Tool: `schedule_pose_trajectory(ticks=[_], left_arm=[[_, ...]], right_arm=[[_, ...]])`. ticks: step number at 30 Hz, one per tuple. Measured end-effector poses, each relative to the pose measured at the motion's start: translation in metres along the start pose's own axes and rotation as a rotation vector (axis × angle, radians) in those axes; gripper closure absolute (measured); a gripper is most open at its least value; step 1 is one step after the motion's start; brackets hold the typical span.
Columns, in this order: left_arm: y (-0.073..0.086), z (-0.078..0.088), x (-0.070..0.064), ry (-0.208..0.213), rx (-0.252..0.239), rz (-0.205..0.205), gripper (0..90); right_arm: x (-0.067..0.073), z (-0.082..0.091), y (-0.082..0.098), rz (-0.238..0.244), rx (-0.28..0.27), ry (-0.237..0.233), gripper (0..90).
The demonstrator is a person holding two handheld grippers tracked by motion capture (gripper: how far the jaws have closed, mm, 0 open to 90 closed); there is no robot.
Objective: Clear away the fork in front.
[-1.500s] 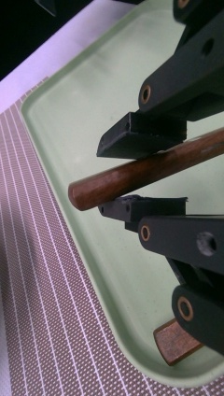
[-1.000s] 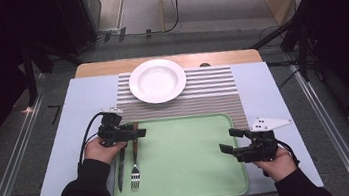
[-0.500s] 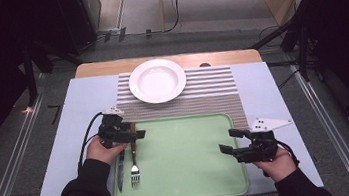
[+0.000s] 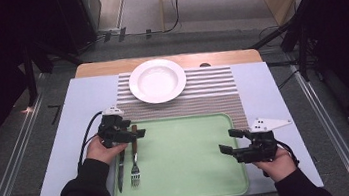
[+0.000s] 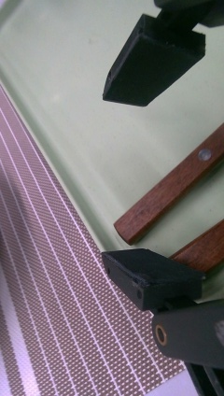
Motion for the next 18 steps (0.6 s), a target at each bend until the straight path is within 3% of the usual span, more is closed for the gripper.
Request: schedule_pose_trajectory(ticks=[5,10,13,18], left_arm=[[-0.004,0.011,-0.003,0.061,-0.04,0.028,18.8],[-0.006,0.017,-0.008,0.101,-0.047,0.037,32.0],[-0.007,0.017,-0.012,0.128,-0.032,0.034,45.4],[-0.006,0.015,-0.016,0.149,-0.005,-0.032,86.2]], right_arm=[[0.0,0.0,0.0,0.0,0.001,-0.001,26.6],[0.0,0.0,0.0,0.001,0.003,-0.001,26.6],[0.0,0.0,0.0,0.0,0.002,-0.002,26.6],[0.0,0.0,0.0,0.0,0.001,0.0,26.6]])
Point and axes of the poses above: each handheld gripper's, and its own axes: z roughly backward along the jaws, y roughly out of its underside, x roughly to its left, the point moved 1 cm from there along -z, roughly forward along the jaws, and after that the axes turned 14 degrees about -y, right-handed, at the moved point
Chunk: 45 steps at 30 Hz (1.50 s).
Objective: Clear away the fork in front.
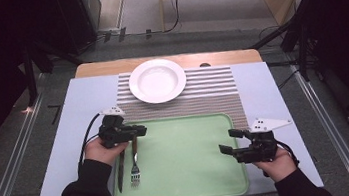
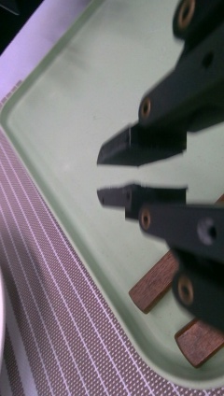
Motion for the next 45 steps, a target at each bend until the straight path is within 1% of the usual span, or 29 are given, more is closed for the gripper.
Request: schedule_pose_trajectory(ticks=[1,2,3,5,6,7,10,12,13,14,17,18,20,23,28,29,30,31,32,34,36,38,39,40,41,42,45], left_arm=[[0.0,0.0,0.0,-0.009,0.006,-0.009,88.5],[0.001,-0.001,0.0,-0.002,0.011,-0.016,88.7],[0.002,-0.002,0.001,0.005,0.013,-0.012,88.8],[0.004,-0.005,0.001,0.006,0.034,-0.017,88.8],[0.005,-0.007,0.001,-0.003,0.042,-0.02,88.8],[0.006,-0.009,0.002,-0.003,0.046,-0.022,88.8],[0.01,-0.012,0.006,-0.008,0.06,0.0,88.8],[0.013,-0.015,0.012,0.004,0.083,0.034,88.6],[0.015,-0.016,0.014,0.0,0.087,0.05,88.6],[0.016,-0.017,0.015,-0.004,0.092,0.053,88.6],[0.02,-0.018,0.018,-0.031,0.114,0.041,88.6],[0.021,-0.017,0.019,-0.036,0.117,0.041,88.6],[0.023,-0.016,0.02,-0.03,0.111,0.051,88.5],[0.025,-0.012,0.022,-0.033,0.105,0.057,88.5],[0.027,-0.01,0.024,-0.037,0.108,0.057,88.4],[0.027,-0.01,0.024,-0.035,0.109,0.055,88.3],[0.028,-0.01,0.025,-0.024,0.109,0.063,88.2],[0.028,-0.009,0.025,-0.001,0.108,0.081,84.9],[0.027,-0.009,0.026,0.011,0.11,0.086,80.8],[0.027,-0.006,0.025,0.013,0.102,0.081,79.8],[0.025,0.0,0.023,0.032,0.071,0.083,75.4],[0.022,0.005,0.022,0.043,0.042,0.077,67.7],[0.021,0.009,0.021,0.044,0.018,0.077,63.1],[0.02,0.011,0.019,0.047,0.006,0.072,60.4],[0.019,0.014,0.017,0.047,-0.018,0.066,57.5],[0.018,0.016,0.016,0.041,-0.025,0.06,52.5],[0.017,0.02,0.011,0.0,-0.03,0.026,51.7]], right_arm=[[0.0,0.0,0.0,0.0,0.0,0.001,26.6],[0.0,0.0,0.0,0.0,0.001,0.001,26.6],[0.0,0.0,0.0,0.001,0.002,0.001,26.6],[0.0,0.0,0.0,0.001,0.002,0.0,26.6],[0.0,0.0,0.0,0.0,0.004,0.0,26.6],[0.0,0.0,0.0,0.001,0.004,-0.001,26.6],[0.0,-0.001,0.0,0.002,0.004,-0.002,26.6],[0.0,-0.001,-0.001,0.005,0.004,-0.006,26.6],[0.0,-0.002,-0.001,0.003,0.006,-0.006,26.6],[-0.001,-0.003,-0.002,0.005,0.007,-0.008,26.6],[-0.001,-0.005,-0.003,0.011,0.014,-0.015,26.6],[-0.001,-0.006,-0.004,0.011,0.014,-0.016,26.6],[-0.002,-0.007,-0.005,0.016,0.016,-0.022,26.6],[-0.002,-0.009,-0.006,0.016,0.017,-0.027,26.6],[-0.003,-0.01,-0.006,0.015,0.019,-0.031,26.6],[-0.003,-0.01,-0.006,0.016,0.018,-0.031,26.6],[-0.003,-0.01,-0.006,0.017,0.018,-0.03,26.6],[-0.003,-0.009,-0.006,0.018,0.018,-0.028,26.6],[-0.003,-0.009,-0.006,0.017,0.017,-0.028,26.6],[-0.003,-0.009,-0.006,0.015,0.015,-0.028,26.6],[-0.004,-0.009,-0.006,0.013,0.015,-0.027,26.6],[-0.004,-0.009,-0.005,0.013,0.017,-0.025,26.6],[-0.004,-0.009,-0.005,0.014,0.019,-0.024,26.6],[-0.004,-0.008,-0.005,0.014,0.02,-0.022,26.6],[-0.004,-0.008,-0.005,0.013,0.021,-0.022,26.6],[-0.004,-0.009,-0.005,0.008,0.022,-0.024,26.6],[-0.004,-0.009,-0.004,0.007,0.022,-0.026,26.6]])
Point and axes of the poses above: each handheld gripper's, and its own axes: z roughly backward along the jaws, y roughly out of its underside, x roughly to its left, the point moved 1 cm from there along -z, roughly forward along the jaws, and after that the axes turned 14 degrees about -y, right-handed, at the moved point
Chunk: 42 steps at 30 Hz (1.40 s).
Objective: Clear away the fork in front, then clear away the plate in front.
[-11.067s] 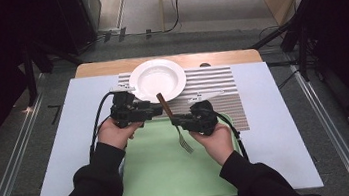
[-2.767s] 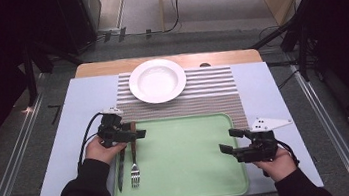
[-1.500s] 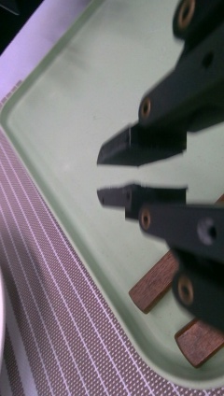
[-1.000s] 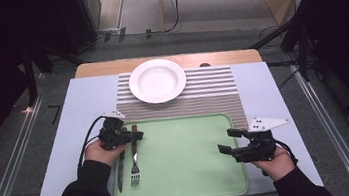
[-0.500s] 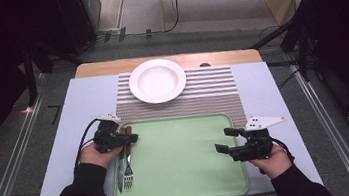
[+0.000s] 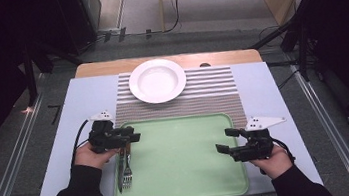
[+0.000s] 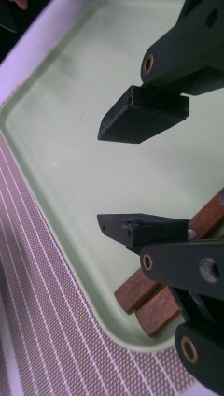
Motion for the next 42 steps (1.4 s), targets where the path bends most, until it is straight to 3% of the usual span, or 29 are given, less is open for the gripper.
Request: schedule_pose_trajectory(ticks=[2,4,5,9,11,15,18,20,24,28,31,33,35,40,42], left_arm=[[-0.001,0.002,-0.001,0.0,-0.029,-0.024,44.8],[-0.004,0.005,-0.004,-0.025,-0.054,-0.047,44.3],[-0.005,0.006,-0.005,-0.052,-0.064,-0.048,40.9],[-0.012,0.01,-0.003,-0.042,-0.089,-0.003,38.3],[-0.016,0.01,-0.003,-0.064,-0.092,0.001,38.2],[-0.025,0.011,-0.003,-0.094,-0.141,-0.041,32.5],[-0.03,0.01,0.0,-0.098,-0.132,-0.04,28.6],[-0.032,0.009,0.001,-0.087,-0.125,-0.065,28.6],[-0.035,0.007,0.005,-0.056,-0.124,-0.039,28.4],[-0.035,0.003,0.007,-0.061,-0.109,-0.019,28.5],[-0.036,0.002,0.009,-0.054,-0.106,-0.025,28.4],[-0.038,-0.001,0.011,-0.033,-0.085,-0.024,23.7],[-0.042,-0.003,0.011,-0.026,-0.068,-0.045,24.0],[-0.05,-0.005,0.017,-0.026,-0.098,-0.024,26.1],[-0.053,-0.006,0.02,-0.05,-0.1,-0.031,27.0]], right_arm=[[0.0,0.0,0.0,0.003,0.004,0.003,26.6],[0.0,0.0,0.001,0.003,0.005,0.003,26.6],[0.0,0.0,0.001,0.004,0.004,0.003,26.6],[0.0,0.001,0.002,0.002,0.006,0.007,26.6],[0.001,0.002,0.003,0.0,0.004,0.01,26.6],[0.002,0.004,0.005,-0.003,0.001,0.016,26.6],[0.003,0.007,0.006,-0.008,-0.002,0.022,26.6],[0.003,0.008,0.007,-0.012,-0.007,0.027,26.6],[0.003,0.011,0.009,-0.018,-0.007,0.036,26.6],[0.004,0.011,0.011,-0.022,-0.008,0.04,26.6],[0.003,0.012,0.011,-0.022,-0.008,0.041,26.6],[0.003,0.012,0.011,-0.024,-0.009,0.039,26.6],[0.003,0.011,0.01,-0.022,-0.008,0.04,26.6],[0.003,0.012,0.011,-0.023,-0.011,0.041,26.6],[0.002,0.012,0.011,-0.024,-0.01,0.041,26.6]])
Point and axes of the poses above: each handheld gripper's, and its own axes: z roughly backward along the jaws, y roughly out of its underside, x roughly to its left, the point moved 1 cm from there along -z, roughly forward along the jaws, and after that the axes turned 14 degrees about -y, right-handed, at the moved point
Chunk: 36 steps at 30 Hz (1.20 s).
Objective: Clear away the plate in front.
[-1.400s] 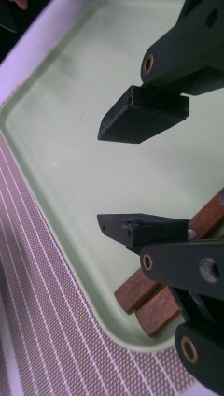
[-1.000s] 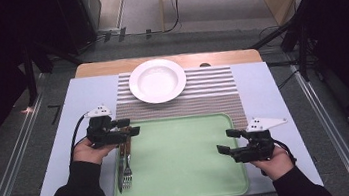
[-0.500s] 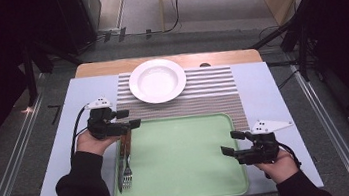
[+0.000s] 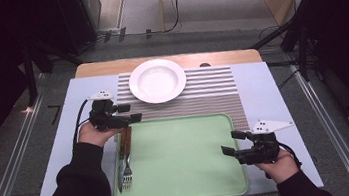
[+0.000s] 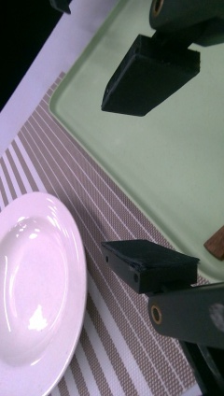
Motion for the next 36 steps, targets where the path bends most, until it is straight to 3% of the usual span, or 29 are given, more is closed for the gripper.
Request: schedule_pose_trajectory(ticks=[4,7,10,12,15,19,25,31,36], left_arm=[[-0.005,-0.004,0.008,-0.032,-0.031,0.027,27.8],[-0.011,-0.009,0.015,-0.041,-0.01,0.054,27.4],[-0.015,-0.011,0.019,-0.062,-0.014,0.05,27.3],[-0.017,-0.012,0.022,-0.054,-0.03,0.059,27.3],[-0.021,-0.016,0.025,-0.017,-0.015,0.078,25.2],[-0.028,-0.02,0.028,-0.014,-0.001,0.08,25.2],[-0.039,-0.028,0.035,-0.05,0.003,0.068,25.3],[-0.046,-0.038,0.046,-0.065,0.0,0.114,25.4],[-0.05,-0.046,0.057,-0.137,-0.018,0.134,25.4]], right_arm=[[-0.001,0.0,0.0,-0.007,-0.002,-0.001,26.6],[-0.003,0.0,0.0,-0.006,0.001,0.001,26.6],[-0.003,0.0,-0.001,-0.003,0.003,-0.003,26.6],[-0.003,-0.001,-0.001,-0.004,0.004,-0.005,26.6],[-0.003,-0.001,-0.001,-0.006,0.005,-0.009,26.6],[-0.004,-0.002,-0.001,-0.007,0.006,-0.011,26.6],[-0.004,-0.002,0.0,0.003,0.012,-0.009,26.6],[-0.006,-0.004,-0.001,0.006,0.009,-0.006,26.6],[-0.006,-0.006,-0.003,0.009,0.013,-0.016,26.6]])
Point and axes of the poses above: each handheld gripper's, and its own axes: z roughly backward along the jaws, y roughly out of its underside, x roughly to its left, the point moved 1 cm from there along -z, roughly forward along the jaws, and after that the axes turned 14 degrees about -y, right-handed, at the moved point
